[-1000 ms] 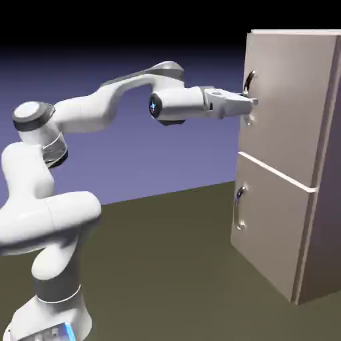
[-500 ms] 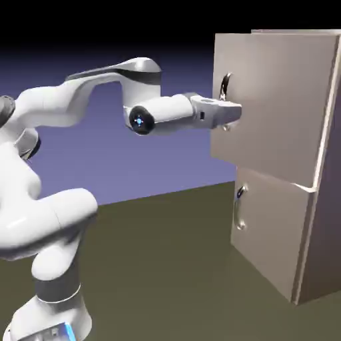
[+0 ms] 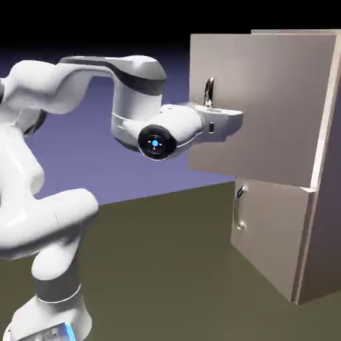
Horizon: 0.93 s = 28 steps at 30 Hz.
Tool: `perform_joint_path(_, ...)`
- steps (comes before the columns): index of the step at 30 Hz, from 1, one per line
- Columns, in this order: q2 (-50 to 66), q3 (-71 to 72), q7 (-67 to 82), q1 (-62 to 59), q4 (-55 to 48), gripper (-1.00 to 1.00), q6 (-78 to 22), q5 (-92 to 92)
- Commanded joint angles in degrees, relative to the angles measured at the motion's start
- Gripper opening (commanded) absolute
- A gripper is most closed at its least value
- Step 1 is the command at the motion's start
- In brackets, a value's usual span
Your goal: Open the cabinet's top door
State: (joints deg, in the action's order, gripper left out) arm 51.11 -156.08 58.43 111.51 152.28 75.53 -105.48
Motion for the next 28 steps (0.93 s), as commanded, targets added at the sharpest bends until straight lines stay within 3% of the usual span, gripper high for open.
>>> perform_joint_path(1, -2.08, -1.01, 1.12, -0.70, -1.01, -1.00, -2.26, 2.13)
perform_joint_path(11, -22.85, -6.17, 10.50, -5.25, -15.14, -1.00, -18.86, 20.36)
perform_joint_path(26, -52.46, -6.20, 15.71, -5.48, -44.89, -1.00, -34.40, 38.69)
perform_joint_path(27, -52.46, -6.20, 15.71, -5.48, -44.89, 1.00, -34.41, 38.69)
perform_joint_path(28, -52.46, -6.20, 15.71, -5.48, -44.89, 1.00, -34.41, 38.69)
